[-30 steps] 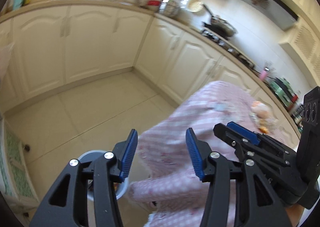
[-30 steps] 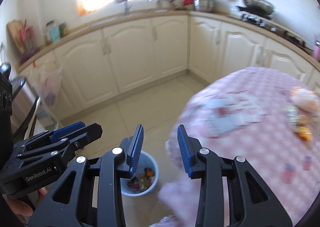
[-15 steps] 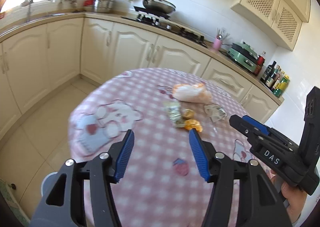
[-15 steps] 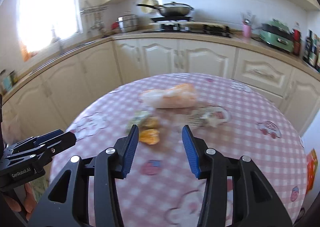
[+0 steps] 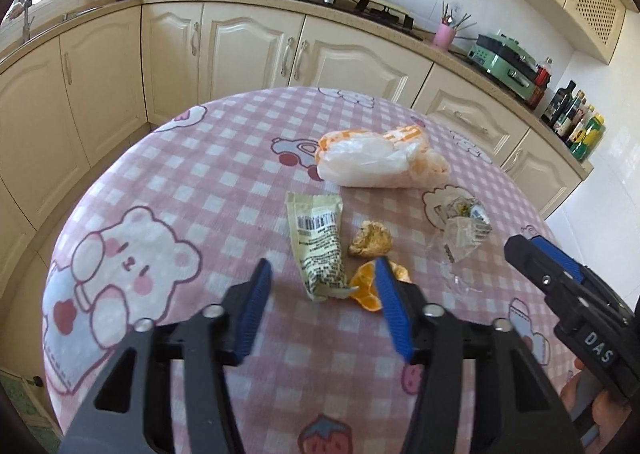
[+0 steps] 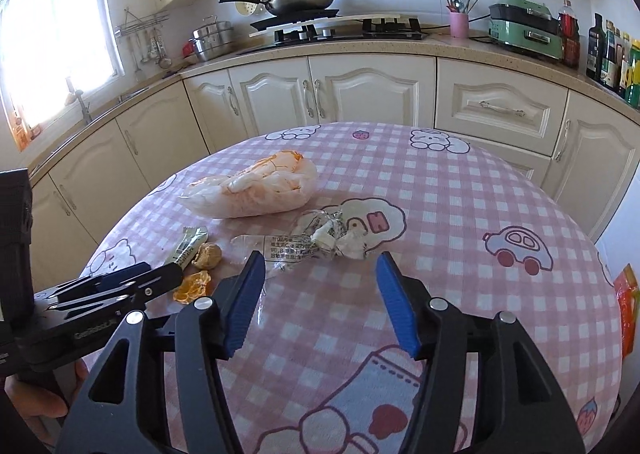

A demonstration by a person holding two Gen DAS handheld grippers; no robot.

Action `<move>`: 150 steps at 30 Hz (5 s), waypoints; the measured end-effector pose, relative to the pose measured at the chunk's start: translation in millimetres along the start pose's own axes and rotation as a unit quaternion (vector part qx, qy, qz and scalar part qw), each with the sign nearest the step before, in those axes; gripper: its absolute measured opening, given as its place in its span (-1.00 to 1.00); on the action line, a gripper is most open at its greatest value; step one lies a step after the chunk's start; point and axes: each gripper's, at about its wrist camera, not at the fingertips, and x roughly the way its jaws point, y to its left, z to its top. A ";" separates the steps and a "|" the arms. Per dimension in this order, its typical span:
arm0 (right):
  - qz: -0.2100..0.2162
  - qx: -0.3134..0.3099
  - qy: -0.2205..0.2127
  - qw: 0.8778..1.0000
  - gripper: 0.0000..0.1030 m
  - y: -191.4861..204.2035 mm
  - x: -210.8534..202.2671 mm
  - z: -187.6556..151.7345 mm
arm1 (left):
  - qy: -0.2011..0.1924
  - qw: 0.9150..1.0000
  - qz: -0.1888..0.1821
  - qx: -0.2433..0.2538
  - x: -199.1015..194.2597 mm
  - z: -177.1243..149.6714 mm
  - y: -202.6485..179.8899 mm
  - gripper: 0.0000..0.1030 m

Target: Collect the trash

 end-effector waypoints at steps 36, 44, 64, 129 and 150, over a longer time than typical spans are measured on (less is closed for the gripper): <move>-0.008 -0.012 0.021 1.000 -1.00 30.6 -4.5 -1.8 | -0.110 0.993 -0.010 -0.043 -115.6 -34.1 50.8 -0.63; -0.003 -0.021 0.001 1.000 -1.00 23.1 -32.3 -10.3 | -0.117 0.992 -0.015 -0.046 -122.7 -36.9 46.1 -0.64; -0.072 -0.023 0.028 0.997 0.41 4.1 21.7 6.8 | -0.112 0.993 -0.008 -0.046 -94.4 -11.6 25.8 -0.63; 0.210 -0.246 0.175 0.930 -0.66 407.8 65.2 -182.2 | -0.052 0.946 0.139 -0.289 -155.6 -215.0 358.2 0.01; 0.216 -0.254 0.196 0.922 -0.65 429.9 82.2 -197.6 | -0.050 0.937 0.161 -0.307 -156.5 -228.0 376.8 0.06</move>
